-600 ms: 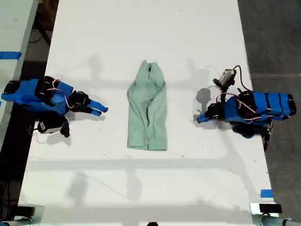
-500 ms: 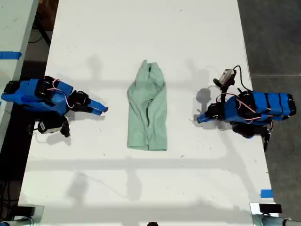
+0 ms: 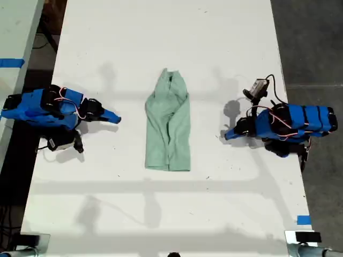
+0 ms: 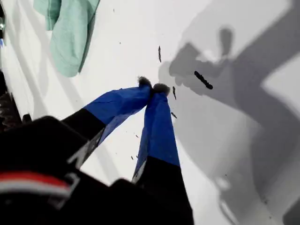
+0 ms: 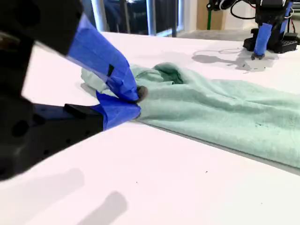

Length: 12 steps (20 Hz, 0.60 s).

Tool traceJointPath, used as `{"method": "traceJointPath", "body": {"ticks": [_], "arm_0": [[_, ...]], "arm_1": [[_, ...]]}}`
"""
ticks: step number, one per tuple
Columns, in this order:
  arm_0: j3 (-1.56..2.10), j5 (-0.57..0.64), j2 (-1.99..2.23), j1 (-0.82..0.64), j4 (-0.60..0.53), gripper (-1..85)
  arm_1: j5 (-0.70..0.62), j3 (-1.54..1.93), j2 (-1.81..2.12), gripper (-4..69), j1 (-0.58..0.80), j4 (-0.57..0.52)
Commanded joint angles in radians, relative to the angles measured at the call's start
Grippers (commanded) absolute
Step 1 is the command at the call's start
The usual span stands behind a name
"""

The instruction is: Fold t shirt

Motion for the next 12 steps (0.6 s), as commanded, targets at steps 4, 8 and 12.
{"method": "traceJointPath", "body": {"ticks": [4, 8, 12], "arm_0": [[0.009, -0.009, 0.008, -0.005, -0.017, -0.1], [-0.081, -0.018, -0.140, -0.031, -0.100, -0.1], [-0.732, -0.081, -1.083, 0.144, -0.152, 6.3]], "arm_1": [[0.057, 0.054, 0.015, 1.0, -0.002, 0.009], [-0.021, -0.066, -0.130, 1.9, 0.023, -0.055], [-0.028, -0.660, -0.994, 12.8, -0.055, -0.195]]}}
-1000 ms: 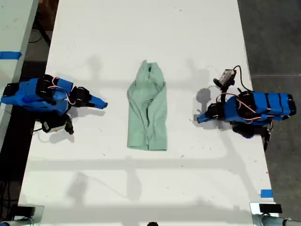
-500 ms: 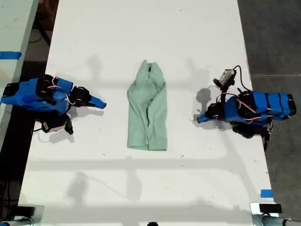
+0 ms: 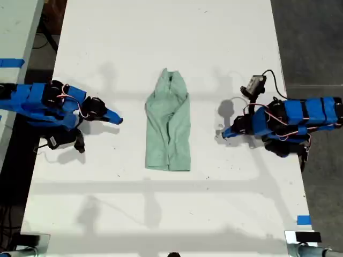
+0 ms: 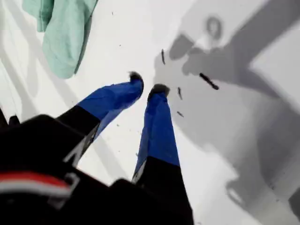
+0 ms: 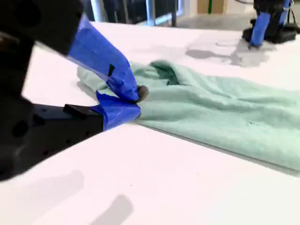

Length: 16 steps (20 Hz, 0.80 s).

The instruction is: Fold t shirt

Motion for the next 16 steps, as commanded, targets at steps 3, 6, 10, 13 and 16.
{"method": "traceJointPath", "body": {"ticks": [3, 6, 10, 13, 16], "arm_0": [[-0.871, -0.092, -1.017, 0.212, 0.100, 15.3], [-1.135, -0.109, -1.351, 0.253, 0.126, 16.7], [-1.296, -0.121, -1.560, 0.256, 0.129, 17.0], [-1.367, -0.112, -1.663, 0.238, 0.130, 16.9], [-1.425, -0.084, -1.750, 0.236, 0.123, 9.1]], "arm_1": [[-0.038, -0.703, -0.862, 16.2, -0.140, -0.166], [-0.018, -0.968, -1.170, 16.6, -0.210, -0.175], [-0.028, -1.296, -1.450, 17.7, -0.244, -0.075], [-0.051, -1.399, -1.559, 17.7, -0.241, -0.067], [-0.031, -1.413, -1.603, 17.1, -0.239, -0.061]]}}
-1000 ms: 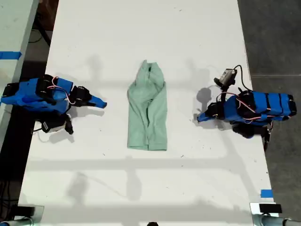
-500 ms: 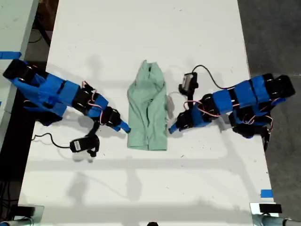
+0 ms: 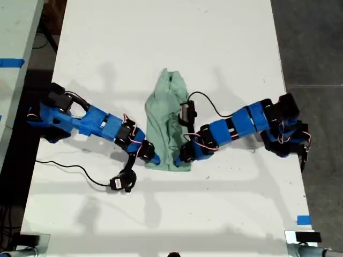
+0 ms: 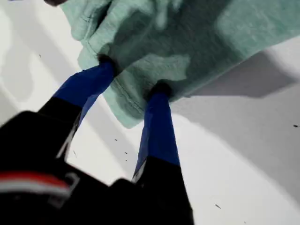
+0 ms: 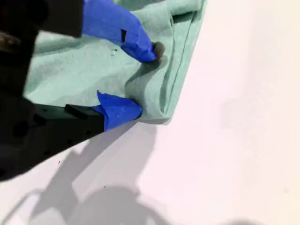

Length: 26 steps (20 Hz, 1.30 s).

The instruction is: Fold t shirt

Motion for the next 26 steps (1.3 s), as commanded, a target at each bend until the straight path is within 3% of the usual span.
{"method": "traceJointPath", "body": {"ticks": [1, 3, 7, 10, 15, 19, 23, 26], "arm_0": [[-0.084, 0.021, -0.023, -0.003, -0.006, 2.4], [-0.109, 0.032, -0.041, 0.003, -0.006, -0.1], [-0.123, 0.041, -0.041, 0.003, 0.002, -0.1], [-0.160, 0.052, -0.018, 0.011, 0.021, -0.1], [-0.390, 0.063, 0.072, -0.034, 0.261, -0.1], [-0.385, 0.103, 0.255, -0.272, 0.431, -0.1], [-0.385, 0.241, 0.322, -0.612, 0.460, -0.1], [-0.387, 0.370, 0.201, -0.810, 0.453, 12.0]], "arm_1": [[0.003, -0.069, 0.002, 16.7, -0.011, 0.017], [0.014, -0.071, -0.008, -1.5, -0.012, 0.017], [0.002, -0.124, -0.054, -1.4, -0.015, 0.025], [-0.025, -0.238, -0.066, -1.4, -0.021, 0.087], [-0.100, -0.377, 0.084, -1.4, 0.052, 0.190], [-0.201, -0.337, 0.221, -1.4, 0.287, 0.232], [-0.268, -0.360, 0.247, -1.2, 0.540, 0.256], [-0.331, -0.370, 0.190, 1.0, 0.712, 0.265]]}}
